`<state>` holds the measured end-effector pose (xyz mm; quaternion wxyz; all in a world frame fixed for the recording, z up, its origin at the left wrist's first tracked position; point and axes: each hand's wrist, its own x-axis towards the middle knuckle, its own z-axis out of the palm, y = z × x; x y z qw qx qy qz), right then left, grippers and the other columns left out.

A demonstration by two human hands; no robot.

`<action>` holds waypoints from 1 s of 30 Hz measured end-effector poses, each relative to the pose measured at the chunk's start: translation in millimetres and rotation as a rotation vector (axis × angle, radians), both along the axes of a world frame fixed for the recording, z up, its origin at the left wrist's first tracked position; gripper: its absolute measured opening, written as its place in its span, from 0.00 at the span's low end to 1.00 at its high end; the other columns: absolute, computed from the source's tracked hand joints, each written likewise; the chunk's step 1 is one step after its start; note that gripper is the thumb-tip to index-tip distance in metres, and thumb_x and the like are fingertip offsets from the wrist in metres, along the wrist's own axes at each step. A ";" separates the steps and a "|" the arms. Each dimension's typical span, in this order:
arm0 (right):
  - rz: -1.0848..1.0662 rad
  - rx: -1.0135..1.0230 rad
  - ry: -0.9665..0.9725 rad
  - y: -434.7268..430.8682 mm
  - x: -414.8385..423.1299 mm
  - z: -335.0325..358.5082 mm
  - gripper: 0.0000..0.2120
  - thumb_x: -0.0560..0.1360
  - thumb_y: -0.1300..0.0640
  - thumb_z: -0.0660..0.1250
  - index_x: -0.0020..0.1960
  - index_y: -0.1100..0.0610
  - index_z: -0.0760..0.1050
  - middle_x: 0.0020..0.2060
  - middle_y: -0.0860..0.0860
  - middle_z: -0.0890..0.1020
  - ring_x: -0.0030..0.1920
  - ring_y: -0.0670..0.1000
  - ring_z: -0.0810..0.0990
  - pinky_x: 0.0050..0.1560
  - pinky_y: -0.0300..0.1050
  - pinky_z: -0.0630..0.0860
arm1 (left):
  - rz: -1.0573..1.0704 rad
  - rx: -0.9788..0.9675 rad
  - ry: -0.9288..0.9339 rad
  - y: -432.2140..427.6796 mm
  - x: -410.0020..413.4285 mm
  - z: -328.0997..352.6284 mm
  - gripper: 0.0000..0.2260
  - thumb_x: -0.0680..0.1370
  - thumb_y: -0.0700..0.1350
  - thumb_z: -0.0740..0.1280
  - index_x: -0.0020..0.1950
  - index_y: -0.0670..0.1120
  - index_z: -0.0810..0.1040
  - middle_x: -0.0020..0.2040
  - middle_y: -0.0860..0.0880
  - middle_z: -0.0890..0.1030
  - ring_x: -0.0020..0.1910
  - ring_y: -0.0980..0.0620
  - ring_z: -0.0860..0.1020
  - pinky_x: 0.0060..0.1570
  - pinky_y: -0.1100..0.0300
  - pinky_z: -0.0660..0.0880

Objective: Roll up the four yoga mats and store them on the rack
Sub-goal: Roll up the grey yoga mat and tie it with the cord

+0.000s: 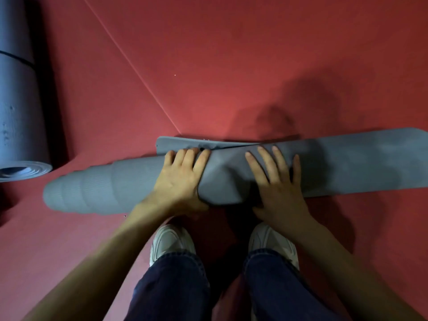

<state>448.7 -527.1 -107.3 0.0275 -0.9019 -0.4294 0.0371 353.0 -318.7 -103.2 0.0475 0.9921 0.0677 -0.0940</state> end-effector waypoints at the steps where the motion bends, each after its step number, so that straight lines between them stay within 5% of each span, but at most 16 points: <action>1: 0.009 -0.010 0.011 1.7 -3.5 -0.5 0.59 0.47 0.55 0.78 0.75 0.56 0.57 0.72 0.59 0.62 0.73 0.62 0.56 0.69 0.66 0.44 | -0.022 -0.020 0.027 5.6 4.8 3.5 0.54 0.50 0.70 0.69 0.69 0.40 0.68 0.58 0.40 0.76 0.54 0.39 0.75 0.58 0.46 0.68; 5: 0.000 -0.068 0.060 19.4 15.9 2.8 0.63 0.46 0.48 0.80 0.75 0.54 0.55 0.72 0.56 0.64 0.73 0.60 0.58 0.70 0.64 0.44 | -0.027 -0.210 0.143 27.1 22.2 21.3 0.56 0.57 0.71 0.70 0.77 0.46 0.58 0.72 0.45 0.66 0.69 0.43 0.65 0.68 0.50 0.59; 9: 0.053 -0.148 0.250 49.2 58.7 20.0 0.60 0.57 0.36 0.75 0.78 0.51 0.45 0.75 0.51 0.55 0.75 0.55 0.50 0.72 0.61 0.41 | -0.117 -0.203 -0.096 18.4 18.8 17.7 0.45 0.62 0.58 0.71 0.76 0.46 0.62 0.70 0.40 0.68 0.68 0.40 0.67 0.67 0.40 0.64; 13: 0.142 -0.180 0.296 62.9 87.5 26.6 0.58 0.59 0.34 0.74 0.78 0.50 0.45 0.75 0.50 0.55 0.75 0.53 0.51 0.72 0.59 0.44 | -0.089 0.028 -0.045 -4.9 26.4 -0.8 0.61 0.53 0.63 0.78 0.77 0.43 0.54 0.74 0.34 0.61 0.73 0.37 0.61 0.67 0.32 0.55; 17: 0.181 0.036 0.235 53.3 89.8 15.1 0.46 0.67 0.35 0.68 0.77 0.52 0.54 0.75 0.51 0.59 0.75 0.52 0.54 0.72 0.46 0.42 | -0.022 0.059 -0.019 4.3 47.9 0.7 0.60 0.57 0.67 0.75 0.79 0.45 0.49 0.75 0.38 0.60 0.74 0.40 0.59 0.69 0.36 0.52; 22: -0.076 0.426 0.092 50.5 47.2 -22.5 0.27 0.76 0.48 0.56 0.73 0.55 0.64 0.72 0.52 0.67 0.73 0.53 0.57 0.72 0.47 0.43 | -0.026 -0.031 0.046 31.6 82.2 11.4 0.59 0.56 0.72 0.72 0.79 0.49 0.51 0.74 0.45 0.62 0.72 0.44 0.62 0.68 0.45 0.58; 27: -0.087 0.420 0.085 48.2 24.0 -40.1 0.29 0.75 0.58 0.60 0.75 0.55 0.57 0.75 0.51 0.60 0.76 0.54 0.51 0.74 0.49 0.43 | -0.063 -0.258 0.048 59.6 100.5 17.5 0.52 0.57 0.75 0.67 0.76 0.59 0.56 0.72 0.52 0.65 0.70 0.49 0.63 0.67 0.50 0.60; 30: 0.000 0.460 0.130 36.5 34.3 -40.5 0.26 0.76 0.60 0.60 0.74 0.57 0.62 0.74 0.53 0.63 0.76 0.54 0.53 0.74 0.50 0.49 | -0.084 -0.392 -0.032 73.1 108.3 16.6 0.46 0.58 0.75 0.64 0.74 0.60 0.64 0.68 0.53 0.70 0.66 0.51 0.68 0.66 0.53 0.64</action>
